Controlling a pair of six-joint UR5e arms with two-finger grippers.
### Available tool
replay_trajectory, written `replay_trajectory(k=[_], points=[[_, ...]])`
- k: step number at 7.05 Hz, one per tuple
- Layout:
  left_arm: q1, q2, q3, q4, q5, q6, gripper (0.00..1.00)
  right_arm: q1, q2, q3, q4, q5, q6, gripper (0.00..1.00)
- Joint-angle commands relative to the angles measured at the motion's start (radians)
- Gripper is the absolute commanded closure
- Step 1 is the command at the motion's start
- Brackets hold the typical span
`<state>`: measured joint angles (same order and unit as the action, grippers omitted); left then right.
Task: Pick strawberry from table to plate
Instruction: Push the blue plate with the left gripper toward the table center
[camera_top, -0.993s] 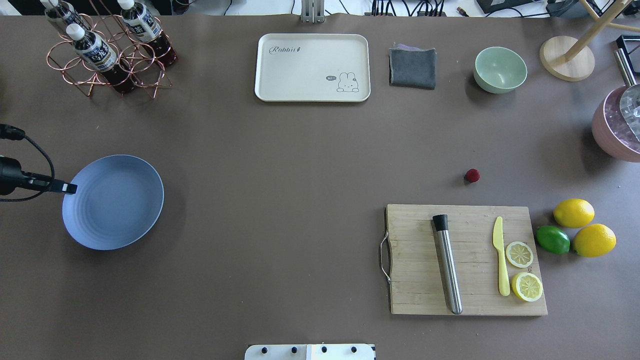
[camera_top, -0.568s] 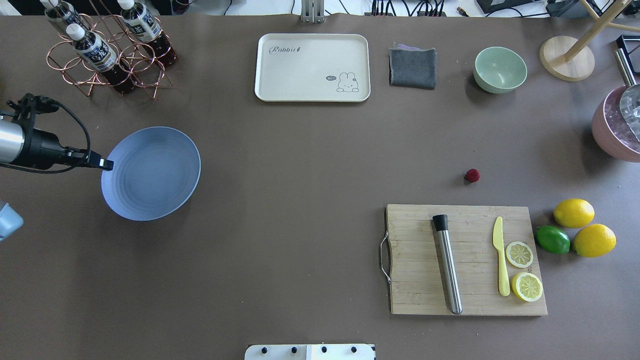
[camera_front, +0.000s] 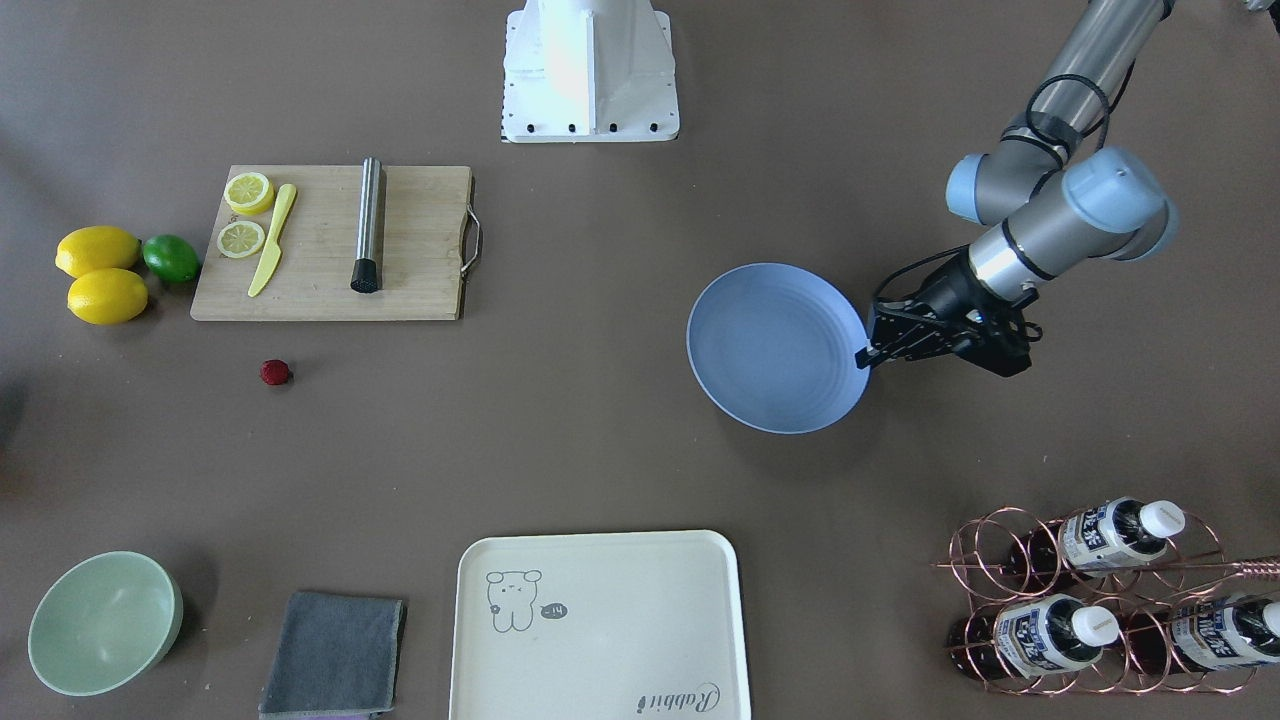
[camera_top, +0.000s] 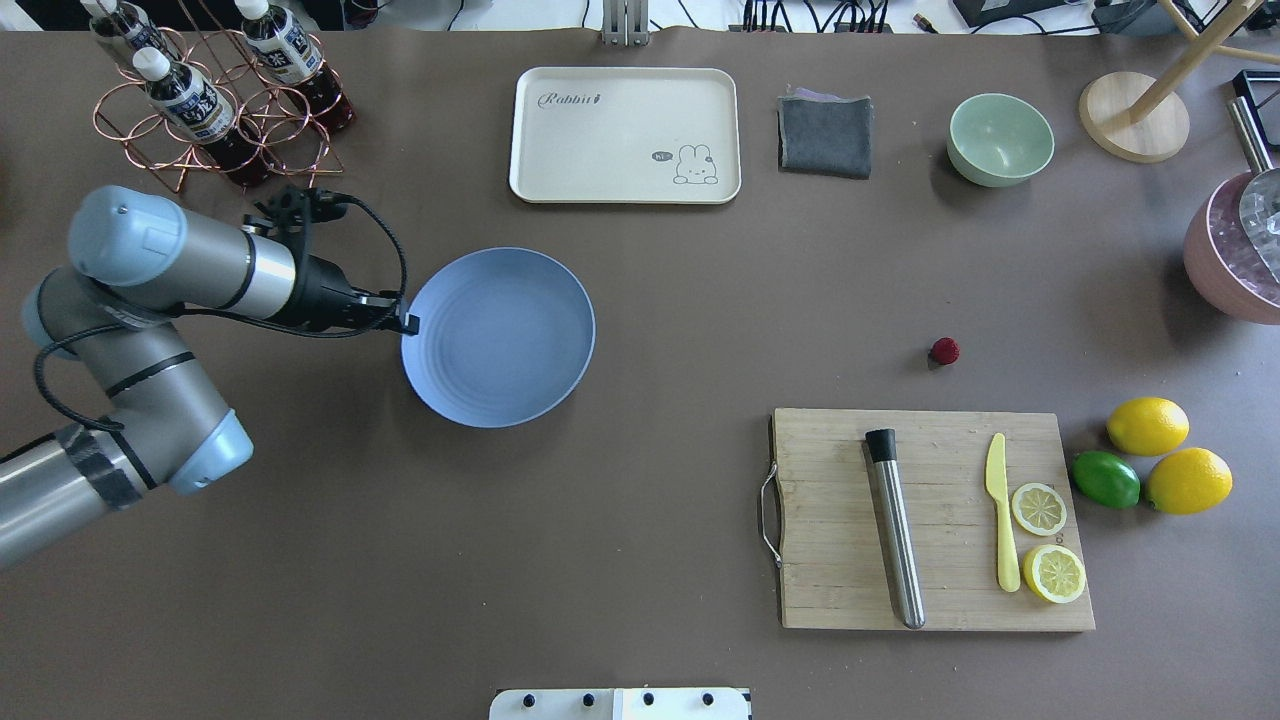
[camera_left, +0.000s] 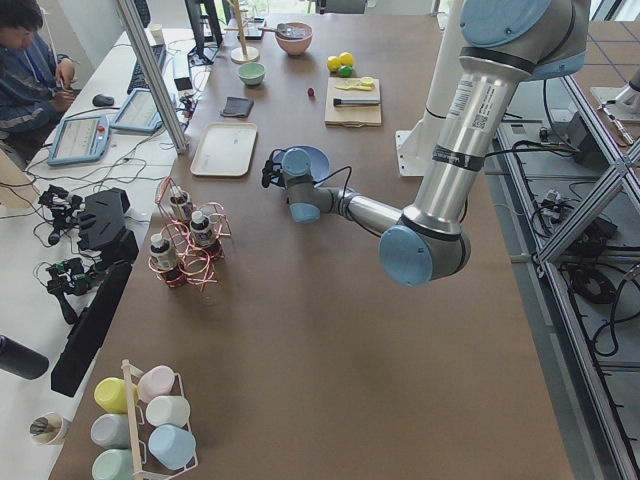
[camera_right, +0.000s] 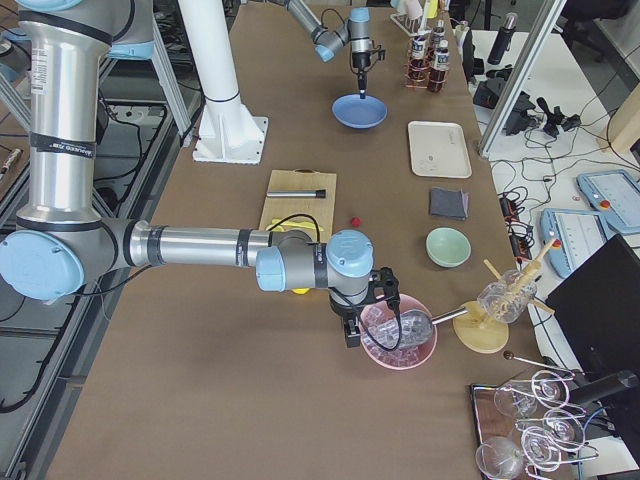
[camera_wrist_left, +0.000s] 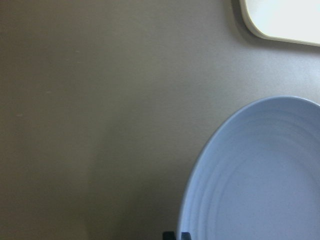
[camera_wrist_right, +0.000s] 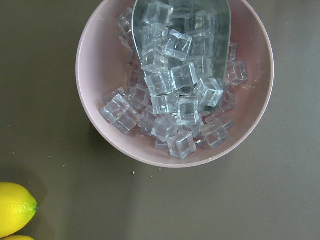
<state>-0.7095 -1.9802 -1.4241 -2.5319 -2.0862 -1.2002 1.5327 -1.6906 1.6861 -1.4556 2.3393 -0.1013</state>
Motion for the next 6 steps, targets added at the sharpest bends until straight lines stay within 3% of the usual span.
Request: replay_trajectory(k=[1, 4, 5, 6], points=[[0.103, -0.125, 0.007, 0.122, 0.11, -0.038, 1.0, 0.0, 0.002, 0.0, 0.0, 0.0, 0.002, 0.0], [0.11, -0.17, 0.011, 0.183, 0.124, -0.036, 1.0, 0.0, 0.003, -0.002, 0.0, 0.002, 0.002, 0.0], [0.11, -0.17, 0.011, 0.182, 0.126, -0.036, 0.64, 0.0, 0.003, -0.002, 0.0, 0.002, 0.002, 0.0], [0.11, -0.17, 0.008, 0.18, 0.126, -0.033, 0.16, -0.003, 0.005, 0.0, 0.0, 0.002, 0.011, 0.0]])
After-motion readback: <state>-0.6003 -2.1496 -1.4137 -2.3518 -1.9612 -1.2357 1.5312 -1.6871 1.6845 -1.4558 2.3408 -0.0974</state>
